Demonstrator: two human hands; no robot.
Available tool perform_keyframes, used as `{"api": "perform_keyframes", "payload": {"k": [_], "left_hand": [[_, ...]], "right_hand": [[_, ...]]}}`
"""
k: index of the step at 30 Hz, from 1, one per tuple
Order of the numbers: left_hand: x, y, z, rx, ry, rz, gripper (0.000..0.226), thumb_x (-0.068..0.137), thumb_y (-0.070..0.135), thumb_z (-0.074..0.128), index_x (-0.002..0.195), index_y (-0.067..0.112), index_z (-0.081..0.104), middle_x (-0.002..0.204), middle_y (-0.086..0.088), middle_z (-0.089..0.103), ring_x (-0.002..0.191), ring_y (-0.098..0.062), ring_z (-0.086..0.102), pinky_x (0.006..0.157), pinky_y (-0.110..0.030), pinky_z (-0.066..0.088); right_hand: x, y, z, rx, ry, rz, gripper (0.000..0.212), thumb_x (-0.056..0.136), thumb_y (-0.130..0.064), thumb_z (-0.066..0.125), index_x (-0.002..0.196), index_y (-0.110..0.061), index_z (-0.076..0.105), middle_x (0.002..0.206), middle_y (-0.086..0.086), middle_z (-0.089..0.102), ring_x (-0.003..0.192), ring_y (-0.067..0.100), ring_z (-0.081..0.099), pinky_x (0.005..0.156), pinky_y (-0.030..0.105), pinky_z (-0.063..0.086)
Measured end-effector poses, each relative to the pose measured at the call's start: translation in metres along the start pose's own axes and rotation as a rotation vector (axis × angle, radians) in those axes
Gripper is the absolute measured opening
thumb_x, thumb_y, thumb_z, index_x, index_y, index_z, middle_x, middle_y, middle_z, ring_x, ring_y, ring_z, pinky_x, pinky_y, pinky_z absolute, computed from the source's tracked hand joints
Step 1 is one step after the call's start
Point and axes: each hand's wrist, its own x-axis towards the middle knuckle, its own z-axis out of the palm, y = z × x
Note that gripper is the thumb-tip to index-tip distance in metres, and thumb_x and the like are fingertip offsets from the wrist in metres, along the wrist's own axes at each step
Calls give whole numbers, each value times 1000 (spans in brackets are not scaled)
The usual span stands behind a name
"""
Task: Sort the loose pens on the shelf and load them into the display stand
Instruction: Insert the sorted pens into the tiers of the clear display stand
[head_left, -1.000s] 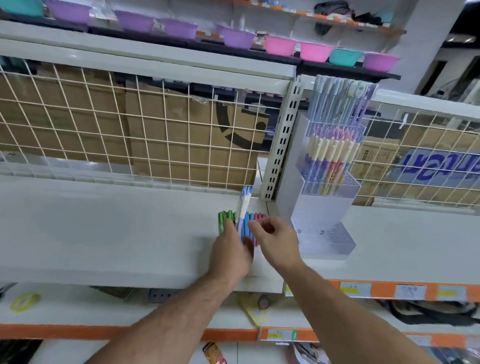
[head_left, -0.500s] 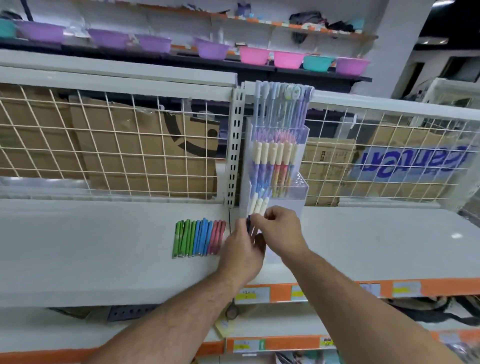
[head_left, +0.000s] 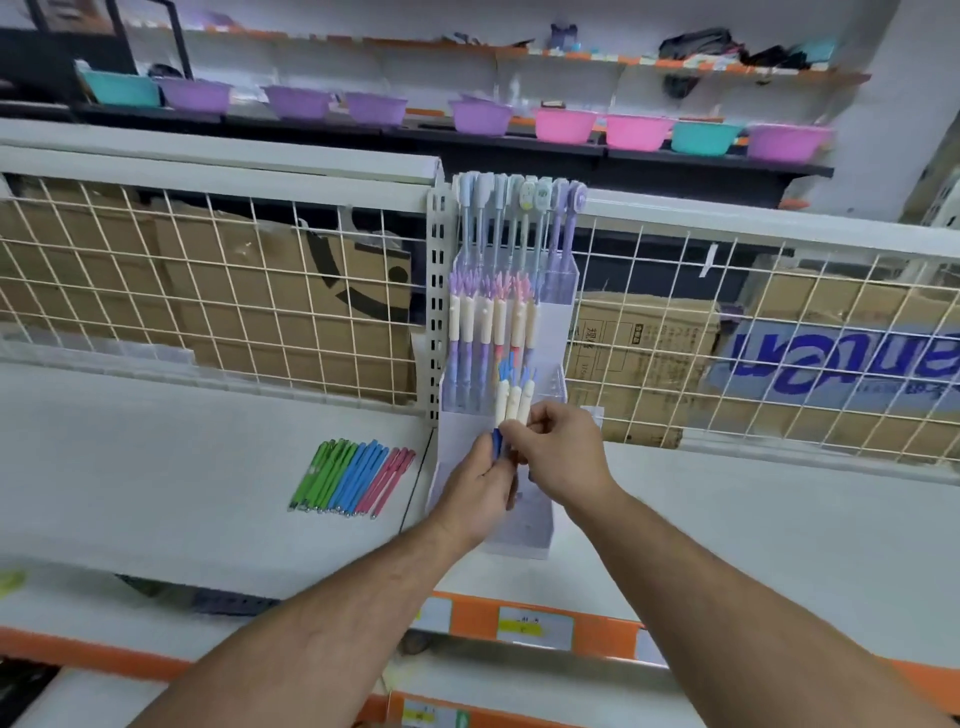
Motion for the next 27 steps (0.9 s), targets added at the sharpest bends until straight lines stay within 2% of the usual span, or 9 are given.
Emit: {"api": "perform_keyframes", "payload": {"k": [3, 6, 7, 8, 10, 14, 18, 23, 27], "left_hand": [[4, 7, 1, -2, -51, -24, 41, 106, 7, 37, 141, 27, 42, 83, -9, 55, 68, -12, 50, 57, -21, 48], [11, 8, -2, 19, -51, -36, 44, 106, 13, 43, 148, 27, 38, 115, -15, 64, 94, -26, 64, 82, -40, 59], [13, 7, -3, 31, -50, -39, 43, 106, 17, 44, 147, 29, 39, 119, -15, 65, 99, -31, 66, 84, -44, 59], [15, 6, -4, 42, -52, -38, 41, 106, 20, 45, 146, 31, 40, 117, -13, 66, 99, -32, 67, 82, -44, 61], [17, 3, -6, 65, -47, -41, 36, 106, 21, 45, 141, 30, 44, 108, -7, 68, 91, -20, 68, 77, -32, 61], [21, -9, -9, 77, -14, -86, 25, 107, 15, 42, 129, 11, 51, 84, -6, 66, 71, -11, 67, 65, -21, 54], [23, -15, -12, 6, 18, -91, 18, 106, 15, 43, 116, 11, 57, 84, -9, 68, 74, -18, 69, 66, -22, 53], [25, -14, -17, -52, 10, -98, 16, 105, 17, 46, 114, 16, 60, 91, -12, 70, 80, -18, 70, 65, -17, 53], [27, -16, -17, -42, 29, -92, 18, 105, 19, 48, 116, 17, 61, 89, -6, 71, 85, -17, 71, 67, -16, 51]], "right_hand": [[5, 1, -6, -8, -16, -12, 20, 82, -18, 75, 72, -10, 60, 62, 0, 62, 58, 16, 61, 61, 43, 57], [7, 0, -7, -19, -19, -24, 19, 82, -17, 75, 69, -16, 60, 61, -4, 62, 60, 16, 61, 64, 47, 60], [8, 0, -7, -21, -21, -20, 18, 82, -17, 75, 70, -16, 61, 62, -3, 64, 61, 18, 63, 65, 48, 60], [9, -1, -8, -23, -23, -17, 17, 83, -17, 74, 71, -16, 61, 62, -1, 65, 62, 20, 65, 66, 49, 60], [10, -4, -13, -29, -20, -20, 17, 85, -17, 72, 72, -13, 61, 63, 4, 67, 61, 23, 65, 65, 51, 59], [20, -21, -32, -43, 31, -46, 22, 91, -18, 70, 78, -2, 62, 66, 12, 69, 65, 34, 68, 63, 49, 60], [37, -43, -49, -20, 85, -37, 21, 94, -18, 68, 80, -3, 64, 67, 12, 70, 59, 26, 69, 61, 46, 62], [55, -64, -55, 22, 150, -64, 19, 94, -16, 67, 77, -8, 66, 66, 8, 72, 63, 28, 72, 65, 48, 63], [66, -72, -51, -12, 196, -76, 17, 96, -21, 66, 81, -11, 67, 69, 4, 73, 64, 22, 73, 66, 48, 63]]}}
